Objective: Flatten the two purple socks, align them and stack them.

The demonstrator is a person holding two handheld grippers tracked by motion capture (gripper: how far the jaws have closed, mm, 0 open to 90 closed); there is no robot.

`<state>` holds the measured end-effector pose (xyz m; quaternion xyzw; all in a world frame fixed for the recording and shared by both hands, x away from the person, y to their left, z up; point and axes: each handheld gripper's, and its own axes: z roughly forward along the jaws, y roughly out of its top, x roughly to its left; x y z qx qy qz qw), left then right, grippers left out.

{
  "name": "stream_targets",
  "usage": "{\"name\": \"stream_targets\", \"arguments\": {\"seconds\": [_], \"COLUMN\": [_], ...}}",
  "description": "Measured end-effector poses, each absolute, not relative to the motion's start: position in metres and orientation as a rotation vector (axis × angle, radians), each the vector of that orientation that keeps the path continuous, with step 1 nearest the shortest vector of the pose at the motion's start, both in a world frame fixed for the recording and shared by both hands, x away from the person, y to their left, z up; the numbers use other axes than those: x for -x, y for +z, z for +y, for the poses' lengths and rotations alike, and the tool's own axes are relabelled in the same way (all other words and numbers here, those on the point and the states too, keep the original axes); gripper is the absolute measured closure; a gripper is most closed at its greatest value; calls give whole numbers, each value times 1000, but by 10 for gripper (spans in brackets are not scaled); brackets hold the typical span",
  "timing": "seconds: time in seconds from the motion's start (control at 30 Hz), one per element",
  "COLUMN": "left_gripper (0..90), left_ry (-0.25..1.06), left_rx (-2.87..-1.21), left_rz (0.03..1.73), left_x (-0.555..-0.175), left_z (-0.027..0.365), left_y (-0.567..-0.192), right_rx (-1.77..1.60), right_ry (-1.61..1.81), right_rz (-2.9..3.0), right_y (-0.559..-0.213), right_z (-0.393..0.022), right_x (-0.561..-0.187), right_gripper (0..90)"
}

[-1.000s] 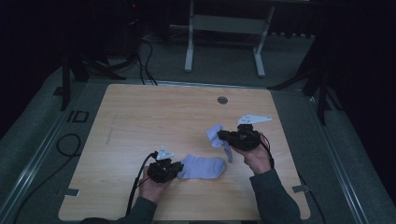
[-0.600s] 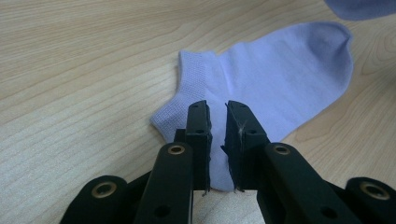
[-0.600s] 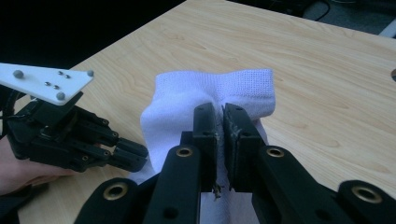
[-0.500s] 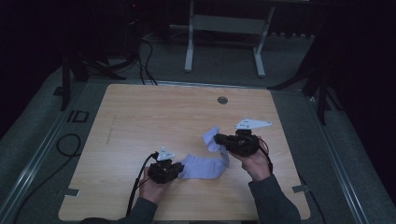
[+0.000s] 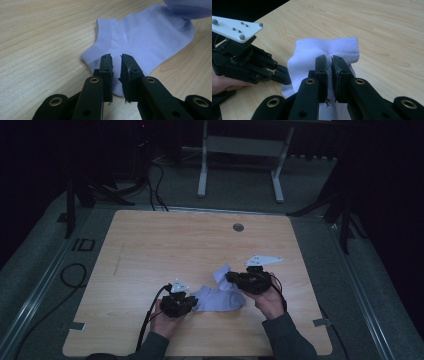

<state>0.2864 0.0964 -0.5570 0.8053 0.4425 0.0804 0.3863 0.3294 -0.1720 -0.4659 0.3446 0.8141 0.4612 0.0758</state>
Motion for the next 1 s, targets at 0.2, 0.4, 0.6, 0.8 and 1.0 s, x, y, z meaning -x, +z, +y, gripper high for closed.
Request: {"name": "stream_targets", "arguments": {"seconds": [0.2, 0.4, 0.6, 0.8, 1.0], "left_gripper": [798, 772, 723, 665, 582], "left_ry": [205, 203, 204, 160, 91], "left_rx": [-2063, -2033, -1979, -1962, -1928], "left_rz": [1146, 1129, 1054, 992, 987], "left_x": [-288, -286, -282, -279, -284], "left_z": [97, 97, 95, 86, 82], "left_y": [-559, -554, -538, -532, -533], "right_rx": [-1049, -1073, -1081, -1070, -1043], "right_ry": [1381, 1371, 1355, 1329, 1324], "right_rz": [2462, 2482, 2499, 2510, 2526], "right_y": [-476, -487, -497, -505, -508], "right_z": [-166, -160, -155, -145, -138], "right_x": [-330, -333, -333, -333, -331], "right_gripper": [832, 834, 836, 836, 837]}}
